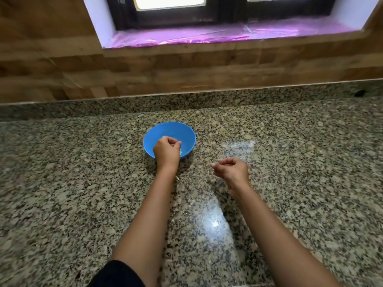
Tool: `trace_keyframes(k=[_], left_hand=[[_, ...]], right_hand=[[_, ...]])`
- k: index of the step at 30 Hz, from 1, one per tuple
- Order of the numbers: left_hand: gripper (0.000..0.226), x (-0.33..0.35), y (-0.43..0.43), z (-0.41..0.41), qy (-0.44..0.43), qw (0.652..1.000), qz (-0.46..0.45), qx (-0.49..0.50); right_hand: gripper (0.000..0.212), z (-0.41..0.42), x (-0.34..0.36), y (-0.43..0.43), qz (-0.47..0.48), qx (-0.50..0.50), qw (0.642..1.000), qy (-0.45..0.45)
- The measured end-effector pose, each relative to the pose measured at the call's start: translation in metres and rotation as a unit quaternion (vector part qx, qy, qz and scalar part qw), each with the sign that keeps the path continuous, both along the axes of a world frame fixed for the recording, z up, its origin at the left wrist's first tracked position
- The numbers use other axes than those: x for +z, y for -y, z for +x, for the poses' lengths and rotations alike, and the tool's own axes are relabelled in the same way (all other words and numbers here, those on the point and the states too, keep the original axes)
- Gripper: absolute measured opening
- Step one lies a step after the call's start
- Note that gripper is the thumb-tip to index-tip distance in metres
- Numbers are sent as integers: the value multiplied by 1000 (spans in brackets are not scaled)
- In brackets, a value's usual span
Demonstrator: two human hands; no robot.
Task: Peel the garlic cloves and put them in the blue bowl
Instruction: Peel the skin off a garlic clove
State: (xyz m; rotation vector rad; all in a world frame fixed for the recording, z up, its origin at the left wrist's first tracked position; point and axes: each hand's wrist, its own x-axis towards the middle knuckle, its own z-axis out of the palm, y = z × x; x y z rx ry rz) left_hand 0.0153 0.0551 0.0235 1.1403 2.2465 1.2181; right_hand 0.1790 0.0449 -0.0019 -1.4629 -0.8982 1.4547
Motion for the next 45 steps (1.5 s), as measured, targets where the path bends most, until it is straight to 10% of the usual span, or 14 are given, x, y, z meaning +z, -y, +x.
trace_keyframes(k=[13, 19, 27, 33, 37, 45], left_hand=[[11, -30, 61, -38, 53, 997, 43, 38], [43, -68, 63, -52, -44, 983, -127, -129], [26, -75, 51, -61, -111, 966, -111, -205], [28, -66, 53, -47, 184, 962, -93, -181], [16, -56, 64, -47, 529, 839, 9, -124], [17, -48, 74, -42, 575, 803, 13, -158]], right_hand=[[6, -34, -4, 2, 52, 61, 992, 94], [16, -62, -18, 10, 60, 131, 973, 182], [41, -83, -19, 8, 86, 264, 927, 250], [17, -89, -32, 13, 86, 237, 930, 268], [13, -79, -31, 22, 56, 152, 982, 101], [22, -75, -21, 39, 105, 129, 986, -4]])
